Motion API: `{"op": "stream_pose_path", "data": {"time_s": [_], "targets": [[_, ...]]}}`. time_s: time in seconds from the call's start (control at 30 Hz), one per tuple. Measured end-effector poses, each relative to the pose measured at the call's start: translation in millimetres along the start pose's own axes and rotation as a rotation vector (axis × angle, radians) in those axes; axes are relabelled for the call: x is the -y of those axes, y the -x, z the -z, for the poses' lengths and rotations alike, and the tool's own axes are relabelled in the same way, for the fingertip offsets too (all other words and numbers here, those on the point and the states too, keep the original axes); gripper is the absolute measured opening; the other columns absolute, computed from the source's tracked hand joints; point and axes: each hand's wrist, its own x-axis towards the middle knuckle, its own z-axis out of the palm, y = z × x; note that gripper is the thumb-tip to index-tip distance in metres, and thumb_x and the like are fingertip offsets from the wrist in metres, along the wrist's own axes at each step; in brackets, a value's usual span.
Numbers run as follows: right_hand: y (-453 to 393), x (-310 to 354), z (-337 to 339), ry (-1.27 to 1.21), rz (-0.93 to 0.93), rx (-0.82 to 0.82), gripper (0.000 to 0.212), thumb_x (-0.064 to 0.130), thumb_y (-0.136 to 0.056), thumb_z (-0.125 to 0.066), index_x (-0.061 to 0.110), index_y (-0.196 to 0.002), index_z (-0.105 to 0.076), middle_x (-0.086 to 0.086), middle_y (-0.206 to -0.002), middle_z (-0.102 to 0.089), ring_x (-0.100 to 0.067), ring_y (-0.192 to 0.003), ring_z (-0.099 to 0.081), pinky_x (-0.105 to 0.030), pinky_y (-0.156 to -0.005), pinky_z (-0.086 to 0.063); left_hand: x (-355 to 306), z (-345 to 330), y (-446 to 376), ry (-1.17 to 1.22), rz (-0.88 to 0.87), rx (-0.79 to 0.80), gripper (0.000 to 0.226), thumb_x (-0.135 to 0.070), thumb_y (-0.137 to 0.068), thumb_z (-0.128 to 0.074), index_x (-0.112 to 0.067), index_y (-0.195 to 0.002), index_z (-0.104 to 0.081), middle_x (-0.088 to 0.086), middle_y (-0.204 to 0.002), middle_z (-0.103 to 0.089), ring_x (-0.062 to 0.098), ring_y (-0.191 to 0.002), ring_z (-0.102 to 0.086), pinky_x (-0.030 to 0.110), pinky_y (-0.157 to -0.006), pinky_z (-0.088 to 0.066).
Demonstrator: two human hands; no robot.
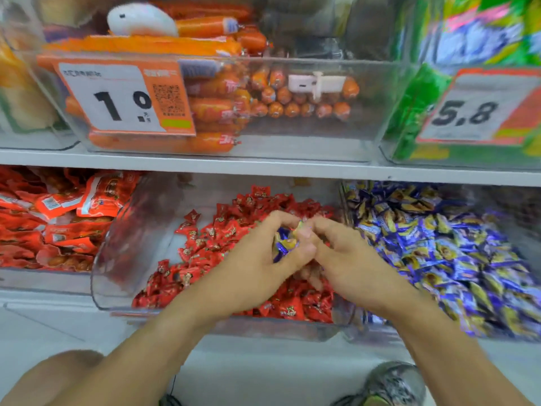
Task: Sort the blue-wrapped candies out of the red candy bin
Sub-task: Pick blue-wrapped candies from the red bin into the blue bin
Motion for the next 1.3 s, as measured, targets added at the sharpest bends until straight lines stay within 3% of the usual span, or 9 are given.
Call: {"op": "stream_pose_path", "data": {"time_s": [0.1,0.2,0.37,0.47,0.57,0.73,0.87,1.07,1.3], "targets": [[14.0,-1.7,10.3,0.192,0.118,-0.083,0.033,0.030,-0.105,-0.038,0.023,-0.084,-0.061,0.011,-0.061,-0.053,-0.004,-0.057,-0.047,-0.023,-0.058,-0.038,-7.3,-13.6,-7.5,-0.051,-0.036,-0.087,0.011,-0.018,-0.090,-0.066,-0.017,-0.101,-0.064,-0.014,-0.077,-0.068,-0.006,-0.065,-0.059,0.009,-0.063,-0.043],[15.9,3.9,31.2,0.572,0.258,-0.183,0.023,0.020,-0.103,-0.042,0.021,-0.107,-0.065,0.007,-0.092,-0.060,-0.001,-0.085,-0.053,-0.019,-0.079,-0.040,-4.7,3.5,-10.7,-0.223,0.014,-0.065,0.011,-0.021,-0.091,-0.067,-0.030,-0.096,-0.070,-0.023,-0.082,-0.069,-0.007,-0.068,-0.062,0.013,-0.065,-0.046],[8.8,12.1,33.7,0.815,0.144,-0.005,0.022,0.018,-0.100,-0.045,0.026,-0.108,-0.064,0.015,-0.089,-0.060,-0.002,-0.084,-0.048,-0.027,-0.079,-0.041,10.1,8.7,-9.9,-0.496,0.139,0.500,0.019,-0.019,-0.093,-0.064,-0.033,-0.103,-0.074,-0.014,-0.089,-0.071,0.003,-0.074,-0.063,0.016,-0.070,-0.048],[0.2,12.4,24.5,0.859,0.172,-0.006,0.019,0.019,-0.100,-0.051,0.030,-0.108,-0.064,0.013,-0.109,-0.062,-0.010,-0.106,-0.053,-0.032,-0.093,-0.041,31.9,13.7,-21.2,-0.660,0.138,0.510,0.018,-0.022,-0.094,-0.063,-0.034,-0.103,-0.073,-0.019,-0.099,-0.069,-0.002,-0.090,-0.062,0.020,-0.083,-0.048],[-6.6,9.0,15.0,0.904,0.172,0.085,0.020,0.016,-0.094,-0.060,0.033,-0.102,-0.068,0.012,-0.104,-0.068,-0.012,-0.100,-0.060,-0.038,-0.087,-0.051,51.8,44.8,-31.7,-0.812,0.170,0.325,0.018,-0.018,-0.093,-0.062,-0.031,-0.099,-0.072,-0.015,-0.100,-0.068,0.006,-0.094,-0.061,0.027,-0.086,-0.048],[-18.7,2.5,-9.2,1.060,0.053,0.406,0.033,0.003,-0.088,-0.057,0.031,-0.100,-0.069,0.014,-0.095,-0.064,-0.009,-0.091,-0.056,-0.023,-0.076,-0.048,59.9,86.5,-17.4,-0.763,0.174,0.083,0.013,-0.025,-0.093,-0.063,-0.027,-0.103,-0.071,-0.012,-0.103,-0.067,0.006,-0.098,-0.061,0.022,-0.088,-0.043],[-39.1,-9.0,-37.0,1.062,-0.002,0.621,0.023,0.012,-0.083,-0.069,0.025,-0.101,-0.065,0.015,-0.082,-0.050,-0.013,-0.088,-0.050,-0.025,-0.064,-0.036,45.7,82.8,-5.1,-0.612,0.082,0.209,0.007,-0.028,-0.090,-0.069,-0.030,-0.095,-0.071,-0.018,-0.081,-0.064,-0.008,-0.080,-0.058,0.008,-0.068,-0.040],[-79.1,-39.5,-69.1,1.080,0.207,0.322,0.023,0.009,-0.086,-0.060,0.016,-0.108,-0.060,-0.008,-0.105,-0.056,-0.029,-0.106,-0.054,-0.034,-0.087,-0.040,53.1,81.3,7.8,-0.641,0.179,0.417,0.028,-0.047,-0.069,-0.084,-0.029,-0.084,-0.068,-0.017,-0.060,-0.055,-0.001,-0.058,-0.052,0.015,-0.054,-0.036],[-70.9,4.2,-11.3,1.033,0.034,0.274,0.021,0.035,-0.074,-0.084,0.030,-0.087,-0.069,0.009,-0.071,-0.060,-0.002,-0.065,-0.052,-0.023,-0.061,-0.038,66.0,79.4,3.5,-0.997,0.194,0.378,0.043,-0.059,-0.076,-0.072,-0.038,-0.113,-0.066,-0.017,-0.088,-0.059,0.009,-0.092,-0.059,0.026,-0.073,-0.045]]}}
